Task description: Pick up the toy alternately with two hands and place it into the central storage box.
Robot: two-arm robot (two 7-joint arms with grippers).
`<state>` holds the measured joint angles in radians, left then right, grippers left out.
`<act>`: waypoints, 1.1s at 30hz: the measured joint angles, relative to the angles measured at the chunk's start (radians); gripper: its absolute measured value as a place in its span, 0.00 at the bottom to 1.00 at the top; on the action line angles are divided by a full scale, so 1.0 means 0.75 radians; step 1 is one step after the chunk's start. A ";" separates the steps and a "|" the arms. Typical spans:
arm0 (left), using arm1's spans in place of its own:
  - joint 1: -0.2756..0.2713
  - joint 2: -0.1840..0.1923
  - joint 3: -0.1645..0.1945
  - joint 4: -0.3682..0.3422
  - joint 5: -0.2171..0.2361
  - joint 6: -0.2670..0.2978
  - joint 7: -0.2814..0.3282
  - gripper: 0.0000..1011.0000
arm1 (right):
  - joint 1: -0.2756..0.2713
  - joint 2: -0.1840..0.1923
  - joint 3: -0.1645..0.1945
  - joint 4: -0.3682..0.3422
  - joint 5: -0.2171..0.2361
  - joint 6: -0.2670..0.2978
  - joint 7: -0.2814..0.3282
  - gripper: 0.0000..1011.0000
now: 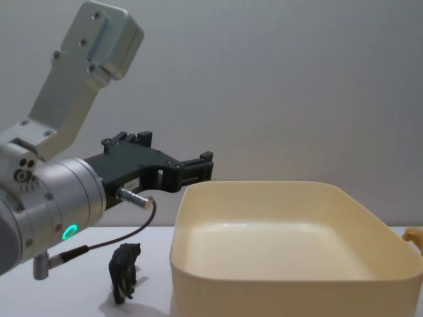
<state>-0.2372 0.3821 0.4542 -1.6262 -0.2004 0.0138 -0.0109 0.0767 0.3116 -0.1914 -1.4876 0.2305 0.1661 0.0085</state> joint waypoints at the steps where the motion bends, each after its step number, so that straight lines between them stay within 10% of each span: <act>1: 0.000 0.000 0.000 0.000 0.000 0.000 0.000 0.99 | -0.001 0.000 0.001 -0.004 -0.001 -0.004 -0.003 0.30; 20: 0.000 0.000 0.000 0.000 0.000 0.000 0.000 0.99 | -0.018 0.011 0.026 -0.170 -0.023 -0.142 -0.050 0.30; 33: 0.000 0.000 0.000 0.000 0.000 0.000 0.000 0.99 | 0.058 -0.028 0.006 -0.232 -0.015 -0.074 0.083 0.30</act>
<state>-0.2372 0.3821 0.4542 -1.6262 -0.2004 0.0138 -0.0109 0.1204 0.2906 -0.1873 -1.6615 0.2191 0.1107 0.0704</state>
